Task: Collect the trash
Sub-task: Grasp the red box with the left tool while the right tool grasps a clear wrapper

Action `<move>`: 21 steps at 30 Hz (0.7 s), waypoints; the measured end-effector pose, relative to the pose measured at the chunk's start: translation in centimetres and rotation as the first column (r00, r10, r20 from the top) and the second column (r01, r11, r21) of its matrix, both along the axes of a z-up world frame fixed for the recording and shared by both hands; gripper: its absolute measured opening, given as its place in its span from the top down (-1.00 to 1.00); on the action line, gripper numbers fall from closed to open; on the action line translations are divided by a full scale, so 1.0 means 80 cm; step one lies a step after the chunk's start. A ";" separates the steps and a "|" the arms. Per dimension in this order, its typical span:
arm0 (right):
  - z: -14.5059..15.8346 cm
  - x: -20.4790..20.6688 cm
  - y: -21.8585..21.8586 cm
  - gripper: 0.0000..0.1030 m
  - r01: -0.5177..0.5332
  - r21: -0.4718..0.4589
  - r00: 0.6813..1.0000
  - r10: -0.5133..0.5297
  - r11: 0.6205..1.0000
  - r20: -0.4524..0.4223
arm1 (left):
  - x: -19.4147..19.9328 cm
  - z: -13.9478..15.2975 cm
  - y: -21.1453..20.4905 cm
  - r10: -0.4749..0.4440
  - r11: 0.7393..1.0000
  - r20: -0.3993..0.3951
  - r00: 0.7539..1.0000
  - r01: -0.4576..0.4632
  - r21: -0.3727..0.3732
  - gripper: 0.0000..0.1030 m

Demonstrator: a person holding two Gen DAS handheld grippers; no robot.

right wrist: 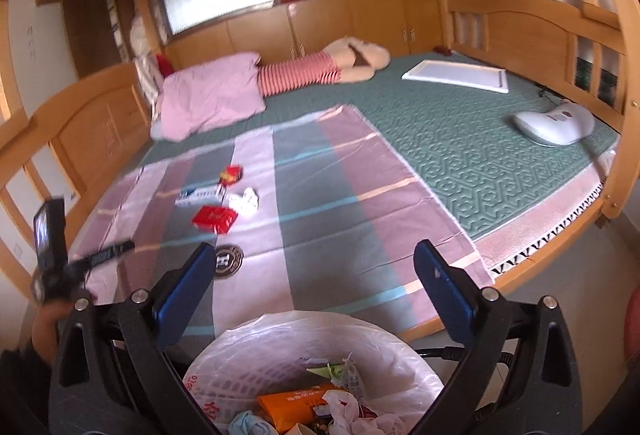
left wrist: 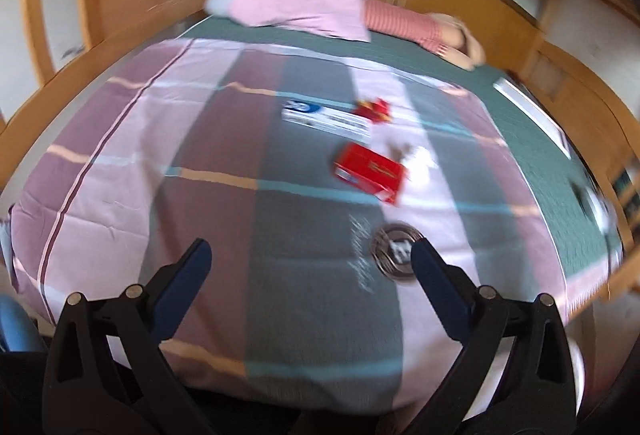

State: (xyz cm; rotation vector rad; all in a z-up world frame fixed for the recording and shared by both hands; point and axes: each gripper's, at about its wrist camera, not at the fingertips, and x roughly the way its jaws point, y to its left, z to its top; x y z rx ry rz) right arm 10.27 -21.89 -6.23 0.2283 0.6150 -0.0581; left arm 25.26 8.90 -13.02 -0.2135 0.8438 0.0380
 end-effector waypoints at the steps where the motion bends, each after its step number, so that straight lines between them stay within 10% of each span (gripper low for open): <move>1: -0.002 0.008 0.003 -0.89 -0.014 0.000 1.000 0.014 1.000 -0.018 | 0.008 -0.002 0.007 0.017 1.000 -0.007 1.000 -0.017 -0.005 -0.92; 12: -0.030 0.179 0.086 -0.89 -0.246 -0.022 0.953 0.238 0.969 -0.187 | 0.044 -0.067 0.117 0.422 0.906 -0.136 0.896 -0.424 0.015 -0.92; 16: -0.073 0.276 0.145 -0.89 -0.324 0.045 0.903 0.323 0.945 -0.284 | 0.027 -0.059 0.128 0.460 0.884 -0.075 0.885 -0.464 -0.057 -0.92; 21: -0.130 0.376 0.238 -0.89 -0.473 -0.113 0.819 0.388 0.874 -0.423 | 0.038 -0.086 0.127 0.413 0.898 -0.213 0.885 -0.435 -0.067 -0.93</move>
